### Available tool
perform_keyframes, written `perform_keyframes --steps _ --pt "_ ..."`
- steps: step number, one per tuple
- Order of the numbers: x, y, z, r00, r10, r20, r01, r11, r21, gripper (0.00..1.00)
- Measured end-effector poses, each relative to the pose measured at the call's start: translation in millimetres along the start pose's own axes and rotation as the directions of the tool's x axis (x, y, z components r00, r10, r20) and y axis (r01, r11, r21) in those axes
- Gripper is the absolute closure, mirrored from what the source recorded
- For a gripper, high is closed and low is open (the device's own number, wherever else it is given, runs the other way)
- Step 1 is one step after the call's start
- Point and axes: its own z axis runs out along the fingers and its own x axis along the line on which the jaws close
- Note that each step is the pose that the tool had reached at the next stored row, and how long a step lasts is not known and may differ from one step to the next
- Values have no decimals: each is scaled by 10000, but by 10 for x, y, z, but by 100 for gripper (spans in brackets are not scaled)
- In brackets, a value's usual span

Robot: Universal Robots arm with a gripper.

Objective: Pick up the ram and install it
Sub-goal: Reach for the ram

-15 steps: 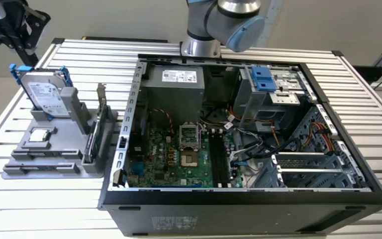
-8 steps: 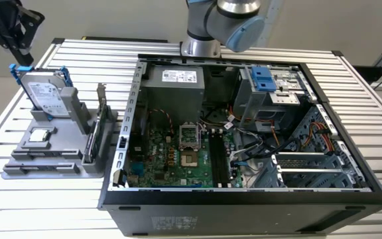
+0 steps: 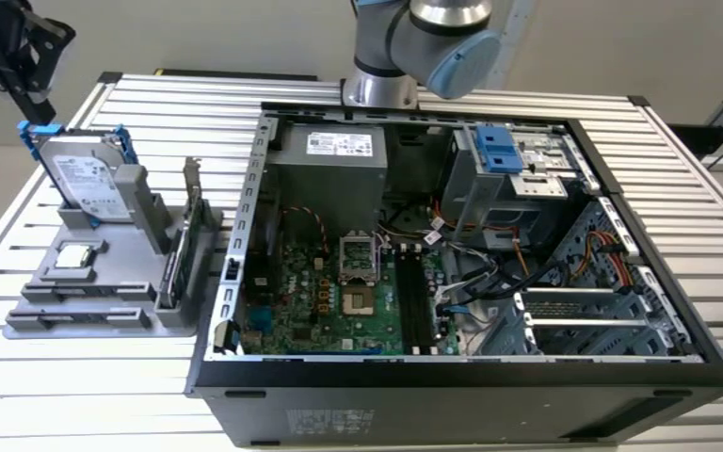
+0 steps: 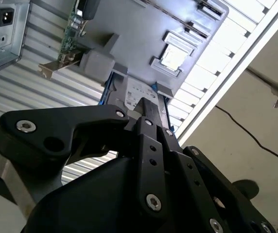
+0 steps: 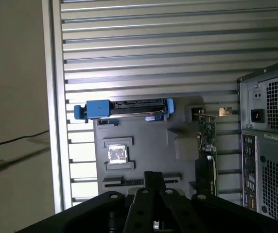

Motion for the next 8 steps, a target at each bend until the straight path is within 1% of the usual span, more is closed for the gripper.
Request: perform_keyframes --steps 4,8 --pt "2 -3 -1 10000 2 -1 -2 10000 1 100" --pt "0 -26 -2 10000 1 -1 -1 10000 1 100"
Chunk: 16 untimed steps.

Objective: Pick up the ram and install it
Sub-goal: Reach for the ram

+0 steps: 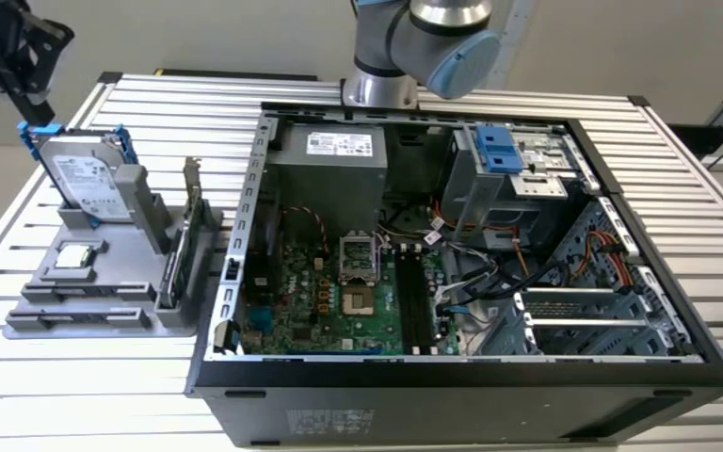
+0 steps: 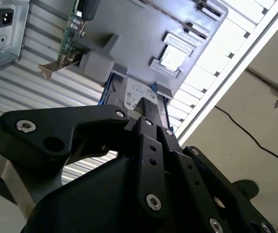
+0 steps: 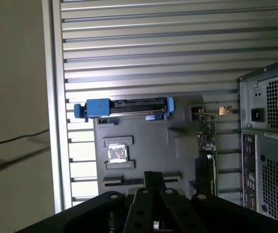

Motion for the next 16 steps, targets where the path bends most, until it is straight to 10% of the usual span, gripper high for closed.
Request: perform_keyframes --steps 16 --pt "23 -131 -6 9989 -468 -21 468 9989 -2 100"
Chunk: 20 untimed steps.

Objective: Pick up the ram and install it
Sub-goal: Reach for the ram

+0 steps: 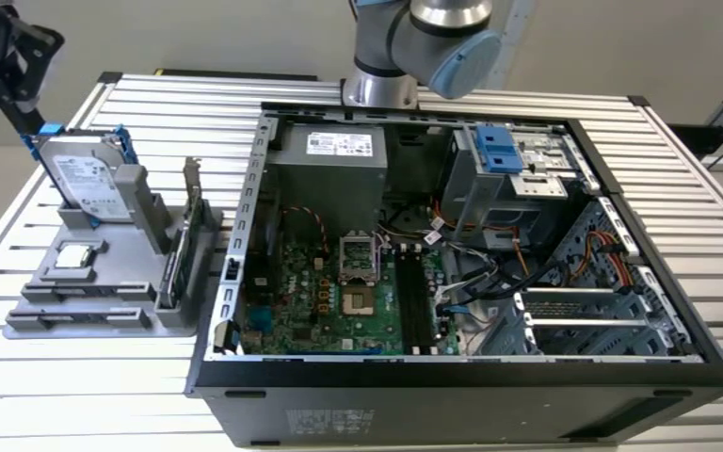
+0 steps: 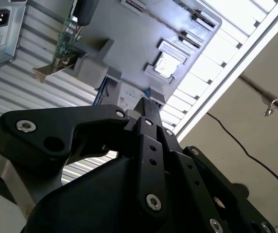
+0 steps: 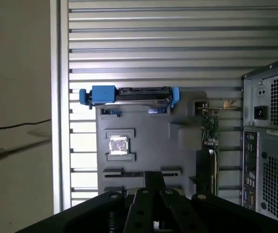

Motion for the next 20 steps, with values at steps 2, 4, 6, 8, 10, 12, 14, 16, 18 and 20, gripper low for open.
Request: perform_keyframes --steps 2,4,6,8,10,12,14,16,18,20 --pt "1 -16 -1 10000 -29 -2 29 10000 0 100" --pt "1 -35 -2 10000 -70 -4 70 10000 0 100" --pt "1 -56 -3 9999 -113 -6 113 9999 0 100" --pt "2 -77 -4 9999 -152 -8 152 9999 0 100" --pt "2 -100 -5 9998 -188 -10 188 9998 0 100" --pt "2 -124 -6 9998 -222 -11 222 9998 0 100" --pt "3 -148 -8 9997 -254 -14 254 9997 0 100" --pt "4 -172 -9 9996 -283 -14 283 9996 -1 100" --pt "4 -197 -10 9995 -311 -15 311 9995 -1 100" --pt "5 -222 -11 9994 -338 -17 338 9994 -1 100"
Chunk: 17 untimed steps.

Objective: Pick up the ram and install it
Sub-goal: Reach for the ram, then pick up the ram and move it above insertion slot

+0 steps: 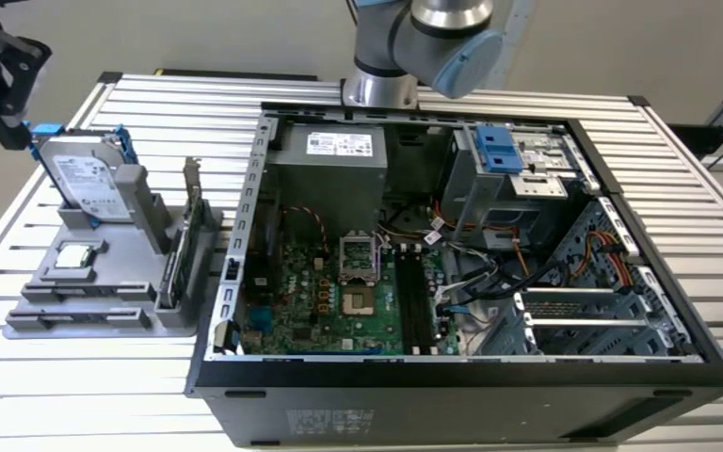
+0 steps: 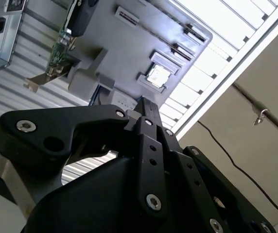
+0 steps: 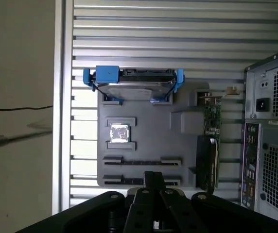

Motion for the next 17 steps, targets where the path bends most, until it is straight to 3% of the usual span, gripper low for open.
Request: perform_keyframes --steps 17 --pt "17 -214 -11 9998 -194 -10 194 9998 0 100"
